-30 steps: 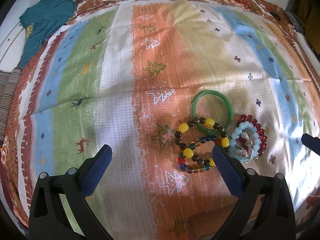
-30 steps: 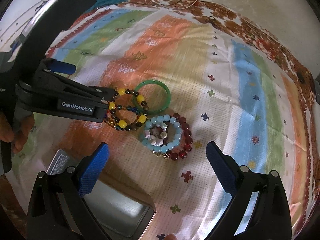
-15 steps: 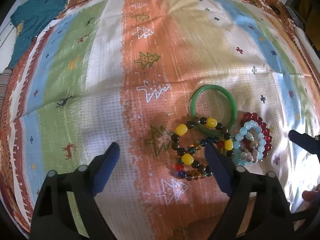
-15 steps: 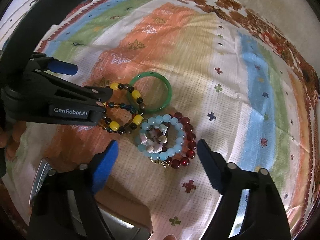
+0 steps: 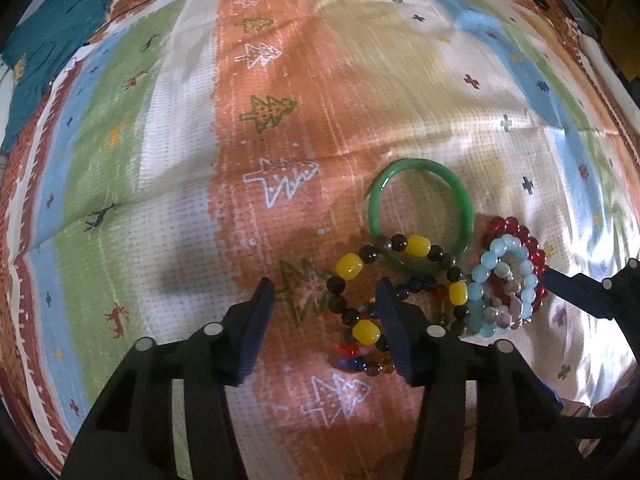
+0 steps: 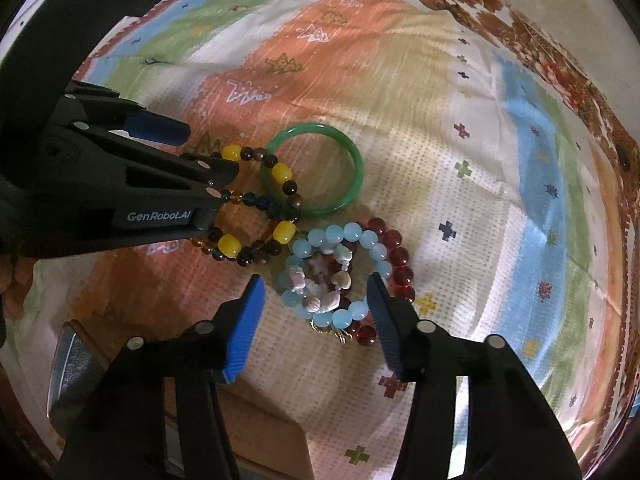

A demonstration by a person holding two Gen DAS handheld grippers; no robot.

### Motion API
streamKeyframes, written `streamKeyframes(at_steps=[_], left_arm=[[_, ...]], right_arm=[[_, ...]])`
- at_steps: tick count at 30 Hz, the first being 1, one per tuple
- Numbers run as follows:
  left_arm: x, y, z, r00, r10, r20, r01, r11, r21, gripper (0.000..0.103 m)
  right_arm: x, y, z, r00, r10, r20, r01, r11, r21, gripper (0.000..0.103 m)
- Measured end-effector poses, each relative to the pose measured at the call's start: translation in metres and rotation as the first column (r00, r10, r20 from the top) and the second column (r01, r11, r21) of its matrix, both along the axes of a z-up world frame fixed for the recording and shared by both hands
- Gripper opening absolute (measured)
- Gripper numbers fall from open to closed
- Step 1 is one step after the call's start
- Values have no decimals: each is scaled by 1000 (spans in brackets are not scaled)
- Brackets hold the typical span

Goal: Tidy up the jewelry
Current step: 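Grasp the yellow-and-black bead bracelet with left tool while right tool grasps pale bead bracelet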

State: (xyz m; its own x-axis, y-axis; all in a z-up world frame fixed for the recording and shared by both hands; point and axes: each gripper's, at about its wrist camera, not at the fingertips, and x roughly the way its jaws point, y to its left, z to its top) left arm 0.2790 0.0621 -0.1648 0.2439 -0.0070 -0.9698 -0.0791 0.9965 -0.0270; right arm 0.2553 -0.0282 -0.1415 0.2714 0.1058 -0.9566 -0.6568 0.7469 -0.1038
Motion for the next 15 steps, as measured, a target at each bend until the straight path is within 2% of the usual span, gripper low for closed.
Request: streamKeyframes(at_steps=[3, 5, 8, 12, 15], left_arm=[[1, 1, 0, 1000, 4, 1, -4, 1000, -4, 34], [2, 1, 0, 1000, 1, 1, -1, 1000, -7, 32], [4, 1, -2, 1000, -6, -7, 6, 1000, -5, 26], [3, -3, -7, 1000, -15, -14, 15, 1000, -4, 13], [4, -4, -7, 1000, -12, -11, 12, 1000, 10, 9]], right_arm=[[2, 2, -4, 1000, -1, -7, 1, 1000, -11, 41], [2, 1, -5, 1000, 0, -11, 0, 1000, -14, 33], [2, 2, -7, 1000, 7, -17, -7, 1000, -15, 28], [2, 4, -10, 1000, 15, -17, -16, 1000, -25, 23], [4, 1, -10, 1000, 8, -15, -8, 1000, -27, 15]])
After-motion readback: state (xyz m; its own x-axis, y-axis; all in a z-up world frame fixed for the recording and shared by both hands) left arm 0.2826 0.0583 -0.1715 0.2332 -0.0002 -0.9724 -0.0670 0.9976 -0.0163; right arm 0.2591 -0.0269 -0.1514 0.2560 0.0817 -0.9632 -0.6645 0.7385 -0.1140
